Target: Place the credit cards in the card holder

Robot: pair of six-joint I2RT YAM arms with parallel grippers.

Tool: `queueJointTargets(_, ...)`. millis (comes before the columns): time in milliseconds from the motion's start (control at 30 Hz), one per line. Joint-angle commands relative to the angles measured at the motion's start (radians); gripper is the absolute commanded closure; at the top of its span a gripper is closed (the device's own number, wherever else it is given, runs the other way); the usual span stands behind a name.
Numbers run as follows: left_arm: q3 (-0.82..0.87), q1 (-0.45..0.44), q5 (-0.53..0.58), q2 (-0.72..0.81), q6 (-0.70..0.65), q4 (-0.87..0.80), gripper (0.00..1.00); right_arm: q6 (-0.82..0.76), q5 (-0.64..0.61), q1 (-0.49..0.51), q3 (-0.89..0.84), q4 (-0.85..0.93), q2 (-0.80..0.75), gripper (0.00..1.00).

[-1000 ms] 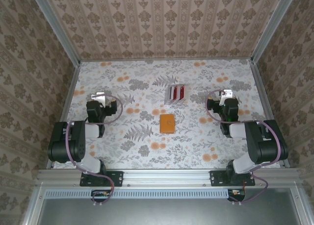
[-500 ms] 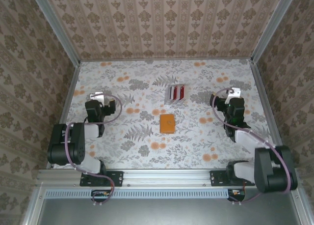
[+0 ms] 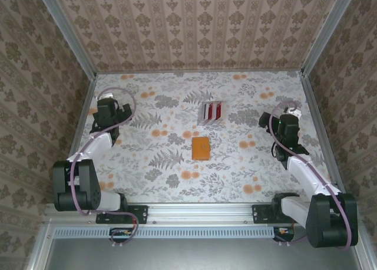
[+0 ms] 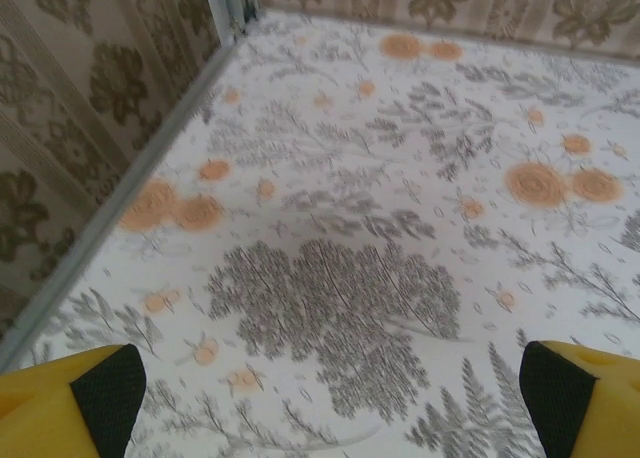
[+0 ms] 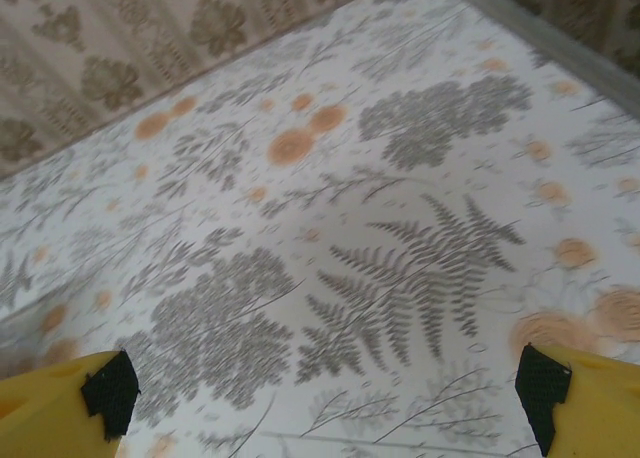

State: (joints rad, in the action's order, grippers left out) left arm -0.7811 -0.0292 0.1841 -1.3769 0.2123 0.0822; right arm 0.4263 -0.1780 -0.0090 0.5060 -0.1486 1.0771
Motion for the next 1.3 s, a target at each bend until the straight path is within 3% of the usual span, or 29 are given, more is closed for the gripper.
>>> queueJointTargets(0, -0.059, -0.064, -0.122, 0.035, 0.081, -0.208, 0.0, -0.019, 0.163, 0.039, 0.077, 0.075, 0.032, 0.0)
queueJointTargets(133, -0.099, -0.187, -0.146, 0.045, 0.084, -0.299, 0.0, -0.05, 0.267, 0.146, 0.165, 0.187, 0.092, 0.0)
queueJointTargets(367, -0.176, -0.392, -0.253, -0.068, 0.123, -0.394, 0.0, -0.115, 0.294, 0.41, 0.304, 0.369, 0.249, 0.02)
queueJointTargets(467, -0.229, -0.477, -0.263, -0.107, 0.105, -0.438, 0.0, -0.114, 0.331, 0.494, 0.327, 0.38, 0.305, 0.07)
queueJointTargets(600, -0.27, -0.549, -0.283, -0.154, 0.093, -0.44, 0.0, -0.14, 0.271, 0.615, 0.406, 0.47, 0.407, 0.15)
queueJointTargets(700, -0.329, -0.575, -0.281, -0.192, 0.071, -0.505, 0.0, -0.139, 0.167, 0.692, 0.449, 0.517, 0.449, 0.18)
queueJointTargets(867, -0.31, -0.588, -0.353, -0.214, 0.063, -0.428, 0.0, -0.121, 0.087, 0.744, 0.495, 0.549, 0.503, 0.26)
queueJointTargets(1067, -0.259, -0.577, -0.313, -0.195, 0.113, -0.354, 0.0, -0.069, 0.078, 0.769, 0.526, 0.561, 0.554, 0.36)
queueJointTargets(1267, -0.2, -0.526, -0.381, -0.192, 0.169, -0.254, 0.0, -0.02, 0.113, 0.783, 0.563, 0.543, 0.623, 0.49)
